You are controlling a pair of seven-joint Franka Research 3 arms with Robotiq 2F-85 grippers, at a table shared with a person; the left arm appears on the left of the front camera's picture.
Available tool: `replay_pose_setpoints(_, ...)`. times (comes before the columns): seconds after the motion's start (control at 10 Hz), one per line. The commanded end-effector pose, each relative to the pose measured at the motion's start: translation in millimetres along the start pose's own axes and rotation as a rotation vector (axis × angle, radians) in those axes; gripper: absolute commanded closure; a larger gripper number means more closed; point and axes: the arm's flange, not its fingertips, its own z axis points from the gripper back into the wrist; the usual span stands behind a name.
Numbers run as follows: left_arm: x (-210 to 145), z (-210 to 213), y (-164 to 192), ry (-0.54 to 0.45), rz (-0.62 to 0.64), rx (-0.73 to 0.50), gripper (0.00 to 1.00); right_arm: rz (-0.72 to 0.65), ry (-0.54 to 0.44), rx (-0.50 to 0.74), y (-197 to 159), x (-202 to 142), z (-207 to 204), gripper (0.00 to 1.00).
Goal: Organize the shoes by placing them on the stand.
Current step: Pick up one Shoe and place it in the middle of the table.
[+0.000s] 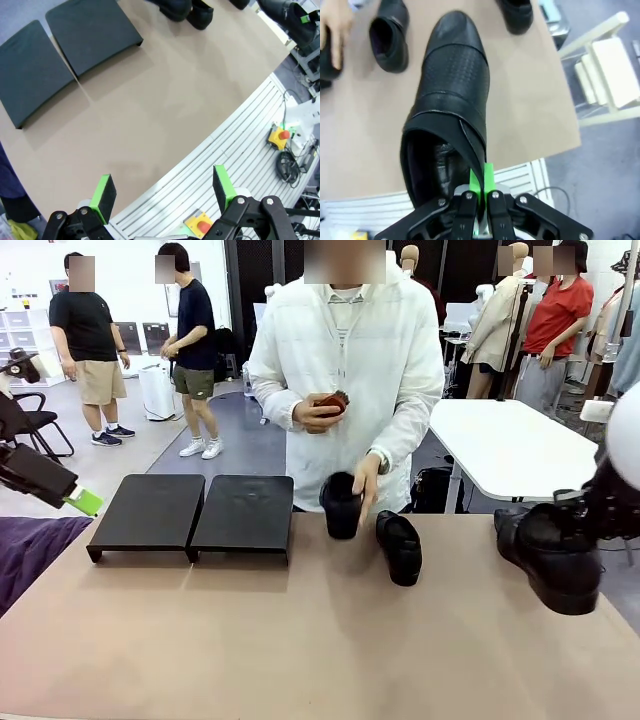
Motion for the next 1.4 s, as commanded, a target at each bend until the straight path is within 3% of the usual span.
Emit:
replay_pose_setpoints(0.0, -1, -1, 2, -0.011, -0.011, -0.010, 0.00, -0.079, 0.000, -0.006, 0, 10, -1, 1.00)
replay_pose_setpoints(0.3, -1, -1, 2, -0.011, -0.011, -0.010, 0.00, -0.280, 0.096, 0.084, -136, 30, -10, 1.00)
replay_pose_setpoints(0.4, -1, -1, 2, -0.011, -0.011, -0.010, 0.00, -0.317, 0.087, 0.107, -164, 21, -13, 1.00)
replay_pose_setpoints(0.6, -1, -1, 2, -0.011, -0.011, -0.010, 0.00, -0.330, 0.070, 0.141, -175, 9, -21, 1.00)
replay_pose_setpoints(0.9, -1, -1, 2, -0.011, -0.011, -0.010, 0.00, -0.253, 0.056, 0.186, -137, 11, -27, 1.00)
replay_pose_setpoints(1.1, -1, -1, 2, -0.011, -0.011, -0.010, 0.00, -0.151, 0.077, 0.213, -55, 10, -18, 1.00)
replay_pose_setpoints(1.3, -1, -1, 2, -0.011, -0.011, -0.010, 0.00, -0.011, 0.075, 0.261, 60, -9, -1, 1.00)
